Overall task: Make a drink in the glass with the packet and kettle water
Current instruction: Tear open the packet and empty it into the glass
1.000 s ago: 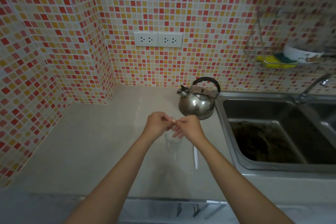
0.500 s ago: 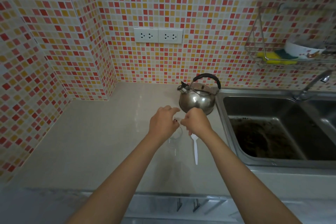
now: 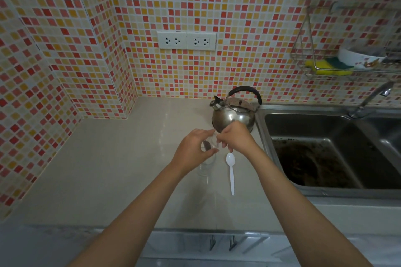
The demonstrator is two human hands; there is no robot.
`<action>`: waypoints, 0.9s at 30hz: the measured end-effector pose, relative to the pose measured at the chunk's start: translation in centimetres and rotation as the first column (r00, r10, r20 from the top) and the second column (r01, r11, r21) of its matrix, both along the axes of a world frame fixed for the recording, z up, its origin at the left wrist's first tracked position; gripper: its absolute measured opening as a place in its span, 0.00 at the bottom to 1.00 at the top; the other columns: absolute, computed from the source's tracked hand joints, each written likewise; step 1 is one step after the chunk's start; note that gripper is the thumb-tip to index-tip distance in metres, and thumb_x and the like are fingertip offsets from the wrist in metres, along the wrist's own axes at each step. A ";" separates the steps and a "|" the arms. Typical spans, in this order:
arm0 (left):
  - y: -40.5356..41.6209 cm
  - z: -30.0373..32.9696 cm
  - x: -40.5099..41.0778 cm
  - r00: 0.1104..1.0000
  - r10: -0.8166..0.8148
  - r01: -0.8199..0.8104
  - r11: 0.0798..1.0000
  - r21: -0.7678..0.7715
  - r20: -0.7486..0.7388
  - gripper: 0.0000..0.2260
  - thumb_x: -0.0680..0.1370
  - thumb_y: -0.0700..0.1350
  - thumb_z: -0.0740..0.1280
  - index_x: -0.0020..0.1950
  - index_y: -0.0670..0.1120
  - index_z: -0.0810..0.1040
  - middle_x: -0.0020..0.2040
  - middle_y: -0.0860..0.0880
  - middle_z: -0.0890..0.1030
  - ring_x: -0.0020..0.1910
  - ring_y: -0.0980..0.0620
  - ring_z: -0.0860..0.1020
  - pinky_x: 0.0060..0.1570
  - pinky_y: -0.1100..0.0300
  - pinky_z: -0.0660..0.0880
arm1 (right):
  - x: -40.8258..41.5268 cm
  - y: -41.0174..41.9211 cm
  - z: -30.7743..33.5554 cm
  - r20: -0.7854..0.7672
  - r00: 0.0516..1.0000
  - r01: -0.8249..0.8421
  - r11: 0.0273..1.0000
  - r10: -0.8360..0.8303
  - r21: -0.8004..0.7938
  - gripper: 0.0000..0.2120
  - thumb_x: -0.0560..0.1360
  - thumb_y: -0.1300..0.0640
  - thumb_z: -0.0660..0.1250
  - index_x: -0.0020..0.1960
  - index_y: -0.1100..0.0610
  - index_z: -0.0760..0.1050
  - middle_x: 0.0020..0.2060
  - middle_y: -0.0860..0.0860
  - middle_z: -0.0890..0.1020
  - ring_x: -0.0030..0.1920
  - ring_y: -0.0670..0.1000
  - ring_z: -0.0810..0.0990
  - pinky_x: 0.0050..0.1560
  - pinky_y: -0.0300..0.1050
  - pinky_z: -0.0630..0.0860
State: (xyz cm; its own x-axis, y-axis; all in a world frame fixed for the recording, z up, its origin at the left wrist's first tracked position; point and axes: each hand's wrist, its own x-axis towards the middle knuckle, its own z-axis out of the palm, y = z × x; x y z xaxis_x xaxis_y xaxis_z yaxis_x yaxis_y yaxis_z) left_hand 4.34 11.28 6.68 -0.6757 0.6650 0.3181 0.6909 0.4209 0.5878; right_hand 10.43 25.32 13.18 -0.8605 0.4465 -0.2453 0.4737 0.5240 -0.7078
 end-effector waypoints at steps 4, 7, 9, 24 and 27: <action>0.1 0.1 -0.4 0.998 -0.009 0.006 0.999 0.040 0.069 0.24 0.72 0.50 0.74 0.67 0.51 0.76 0.59 0.51 0.81 0.56 0.55 0.77 0.55 0.65 0.71 | 0.1 0.5 0.2 0.007 1.000 -0.021 0.999 0.021 -0.045 0.11 0.70 0.56 0.73 0.39 0.65 0.81 0.29 0.52 0.80 0.21 0.48 0.71 0.29 0.39 0.70; 0.2 0.1 -0.5 0.995 -0.023 0.017 0.998 0.062 0.095 0.22 0.72 0.49 0.74 0.66 0.52 0.77 0.57 0.52 0.81 0.53 0.58 0.77 0.53 0.71 0.71 | 0.2 0.8 0.3 0.005 0.999 -0.034 0.997 0.034 -0.066 0.13 0.69 0.54 0.74 0.43 0.65 0.82 0.33 0.53 0.81 0.23 0.48 0.72 0.33 0.40 0.72; 0.3 0.2 -0.5 0.994 -0.027 0.019 0.997 0.078 0.108 0.21 0.72 0.49 0.74 0.65 0.52 0.78 0.55 0.53 0.81 0.50 0.63 0.74 0.49 0.78 0.69 | 0.0 0.9 0.3 0.007 1.000 -0.028 0.997 0.028 -0.073 0.12 0.70 0.55 0.73 0.44 0.65 0.82 0.34 0.53 0.81 0.24 0.49 0.72 0.38 0.44 0.75; -1.4 -0.3 -1.8 0.982 0.037 -0.064 0.988 0.142 0.187 0.21 0.73 0.46 0.74 0.65 0.46 0.78 0.54 0.49 0.81 0.53 0.54 0.78 0.51 0.77 0.68 | 1.3 4.1 -7.5 0.152 0.969 0.205 0.977 -0.194 -0.057 0.12 0.72 0.51 0.70 0.44 0.60 0.81 0.34 0.52 0.83 0.25 0.49 0.79 0.31 0.39 0.74; -2.2 -0.7 -2.0 0.977 0.055 -0.091 0.982 0.165 0.208 0.20 0.73 0.45 0.74 0.65 0.46 0.79 0.53 0.50 0.80 0.52 0.55 0.77 0.50 0.82 0.67 | 2.7 3.9 -11.4 0.296 0.925 0.227 0.971 -0.239 0.073 0.13 0.70 0.50 0.72 0.47 0.60 0.78 0.41 0.55 0.84 0.33 0.54 0.83 0.39 0.43 0.77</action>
